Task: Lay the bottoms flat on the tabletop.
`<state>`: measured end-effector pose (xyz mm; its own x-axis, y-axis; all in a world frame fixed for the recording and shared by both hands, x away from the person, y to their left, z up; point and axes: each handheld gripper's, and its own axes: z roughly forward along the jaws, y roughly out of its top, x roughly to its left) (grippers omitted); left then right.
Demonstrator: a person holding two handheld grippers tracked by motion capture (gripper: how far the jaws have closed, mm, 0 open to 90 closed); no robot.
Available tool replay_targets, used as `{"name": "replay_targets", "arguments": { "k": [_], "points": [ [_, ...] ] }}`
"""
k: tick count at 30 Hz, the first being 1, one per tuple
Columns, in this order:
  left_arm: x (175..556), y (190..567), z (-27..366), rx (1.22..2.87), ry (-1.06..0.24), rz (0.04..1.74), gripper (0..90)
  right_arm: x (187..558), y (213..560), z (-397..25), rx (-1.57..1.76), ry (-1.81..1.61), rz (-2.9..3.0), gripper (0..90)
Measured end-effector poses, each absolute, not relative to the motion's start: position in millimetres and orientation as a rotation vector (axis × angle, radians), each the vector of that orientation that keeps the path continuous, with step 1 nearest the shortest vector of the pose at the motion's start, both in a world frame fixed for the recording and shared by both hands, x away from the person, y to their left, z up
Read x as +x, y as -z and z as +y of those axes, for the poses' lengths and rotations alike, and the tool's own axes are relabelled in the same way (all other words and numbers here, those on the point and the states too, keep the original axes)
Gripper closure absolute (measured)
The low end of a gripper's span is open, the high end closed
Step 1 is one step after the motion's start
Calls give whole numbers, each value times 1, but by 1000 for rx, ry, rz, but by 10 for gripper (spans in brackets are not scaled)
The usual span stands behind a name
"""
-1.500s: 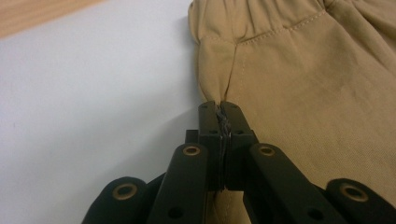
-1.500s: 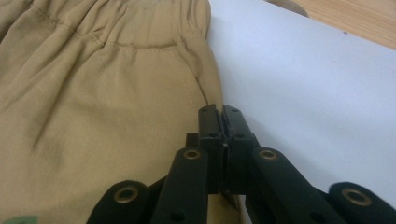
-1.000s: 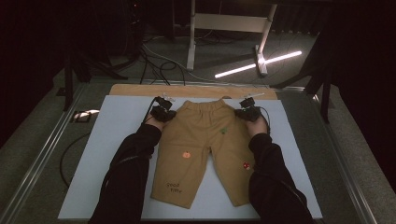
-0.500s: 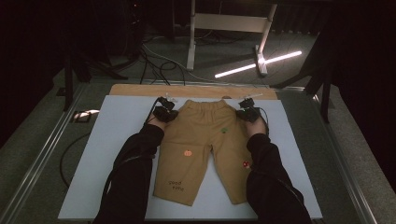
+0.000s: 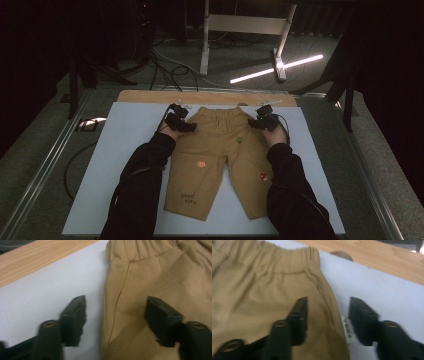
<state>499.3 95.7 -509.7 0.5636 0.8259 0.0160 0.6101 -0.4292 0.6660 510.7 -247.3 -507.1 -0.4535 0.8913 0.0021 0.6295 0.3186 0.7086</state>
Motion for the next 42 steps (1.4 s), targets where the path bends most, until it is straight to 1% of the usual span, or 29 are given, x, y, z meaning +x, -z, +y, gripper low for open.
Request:
{"name": "replay_targets", "arguments": {
  "k": [1, 2, 3, 4, 6, 9, 11, 19, 26, 36, 42],
  "points": [
    [499, 509, 96, 2185, -435, 1142, 237, 510, 505, -248, 1366, -943, 2204, 380],
    [498, 508, 96, 2181, -430, 1142, 190, 509, 503, -248, 1374, -956, 2203, 317],
    [497, 507, 96, 2181, -430, 1136, 178, 509, 502, -248, 1377, -980, 2213, 269],
    [496, 506, 96, 2176, -414, 1127, 152, 509, 500, -248, 1382, -993, 2223, 251],
    [494, 505, 96, 2180, -380, 1121, 114, 506, 498, -246, 1358, -1003, 2249, 144],
    [490, 503, 96, 2213, -347, 1099, 46, 503, 495, -247, 1354, -1032, 2249, 132],
    [488, 502, 97, 2217, -342, 1102, 7, 501, 494, -245, 1339, -1041, 2287, 104],
    [480, 490, 104, 2212, -322, 1124, 4, 491, 494, -239, 1312, -1040, 2345, 98],
    [466, 481, 118, 2211, -304, 1087, 3, 477, 486, -234, 1266, -1086, 2384, 97],
    [441, 475, 139, 2202, -248, 1048, 3, 450, 478, -230, 1145, -1156, 2392, 95],
    [425, 476, 150, 2200, -255, 1015, 3, 431, 476, -228, 1056, -1183, 2414, 96]
  ]
}}
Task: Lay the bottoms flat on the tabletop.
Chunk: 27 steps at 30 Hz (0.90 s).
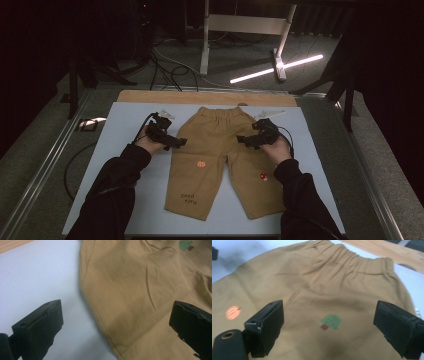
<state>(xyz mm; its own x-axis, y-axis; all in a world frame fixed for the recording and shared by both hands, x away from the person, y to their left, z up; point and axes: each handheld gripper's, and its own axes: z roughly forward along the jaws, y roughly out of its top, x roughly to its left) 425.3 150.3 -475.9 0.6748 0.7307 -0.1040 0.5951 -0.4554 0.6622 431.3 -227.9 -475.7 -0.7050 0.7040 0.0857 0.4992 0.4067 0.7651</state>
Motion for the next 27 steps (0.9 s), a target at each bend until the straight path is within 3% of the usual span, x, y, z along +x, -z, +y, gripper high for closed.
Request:
{"name": "replay_targets", "arguments": {
  "k": [27],
  "points": [
    [336, 490, 189, 2197, -286, 960, 3, 334, 482, -233, 791, -1265, 2454, 95]
  ]
}}
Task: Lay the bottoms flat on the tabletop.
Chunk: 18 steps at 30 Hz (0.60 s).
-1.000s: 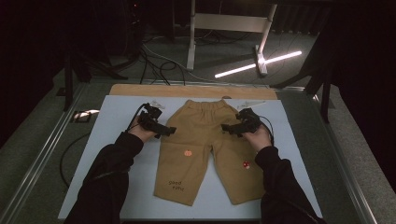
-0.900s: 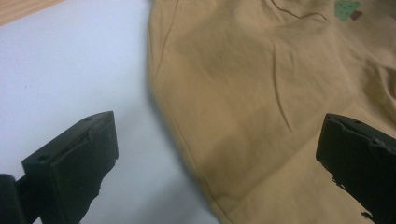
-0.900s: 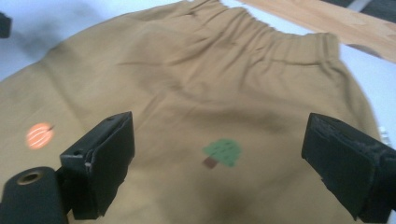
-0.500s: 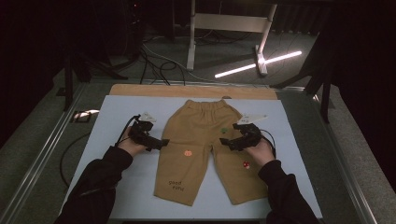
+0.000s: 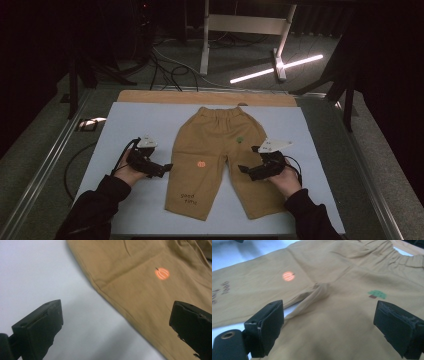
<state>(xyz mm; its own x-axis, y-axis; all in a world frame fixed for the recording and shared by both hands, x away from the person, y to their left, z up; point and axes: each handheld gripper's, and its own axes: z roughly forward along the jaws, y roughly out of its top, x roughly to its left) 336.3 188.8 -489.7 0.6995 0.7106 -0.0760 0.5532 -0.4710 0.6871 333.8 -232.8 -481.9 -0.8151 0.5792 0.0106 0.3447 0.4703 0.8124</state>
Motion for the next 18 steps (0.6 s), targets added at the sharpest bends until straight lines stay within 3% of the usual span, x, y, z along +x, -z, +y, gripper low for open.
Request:
{"name": "replay_targets", "arguments": {
  "k": [18],
  "points": [
    [283, 498, 215, 2159, -308, 952, 3, 276, 490, -256, 820, -1277, 2505, 101]
  ]
}}
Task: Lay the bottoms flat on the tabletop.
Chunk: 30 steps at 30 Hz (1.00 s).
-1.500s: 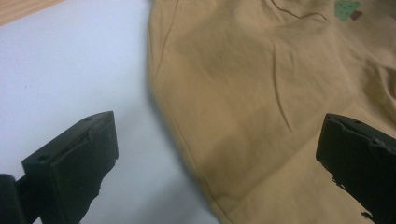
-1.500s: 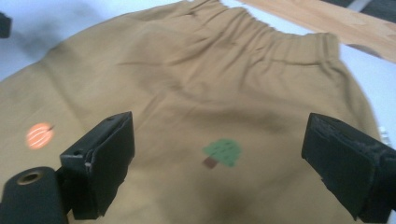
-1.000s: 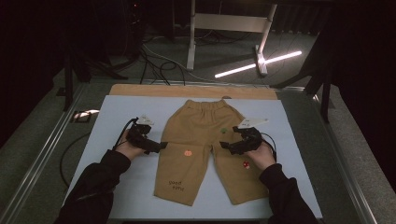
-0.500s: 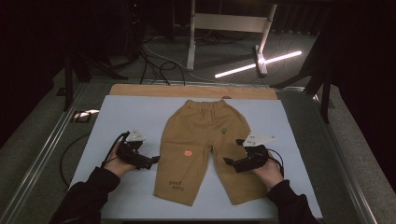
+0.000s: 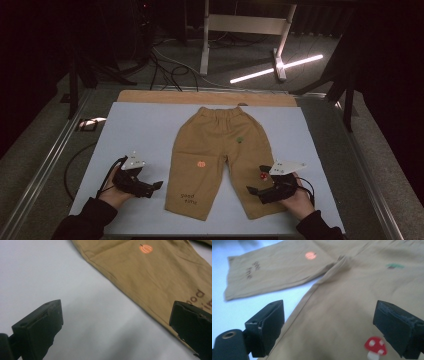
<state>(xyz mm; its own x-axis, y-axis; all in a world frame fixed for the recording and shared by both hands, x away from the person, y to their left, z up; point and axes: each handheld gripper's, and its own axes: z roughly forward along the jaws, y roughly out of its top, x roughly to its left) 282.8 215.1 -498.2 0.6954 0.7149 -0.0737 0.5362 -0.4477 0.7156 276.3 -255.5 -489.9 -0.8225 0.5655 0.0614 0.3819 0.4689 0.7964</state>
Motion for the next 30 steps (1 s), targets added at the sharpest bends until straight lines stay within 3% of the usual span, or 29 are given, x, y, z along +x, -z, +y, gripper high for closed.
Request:
{"name": "replay_targets", "arguments": {
  "k": [21, 30],
  "points": [
    [252, 497, 245, 2143, -342, 981, 3, 239, 501, -295, 843, -1249, 2448, 92],
    [254, 498, 242, 2124, -344, 970, 3, 250, 502, -294, 837, -1271, 2357, 92]
  ]
}}
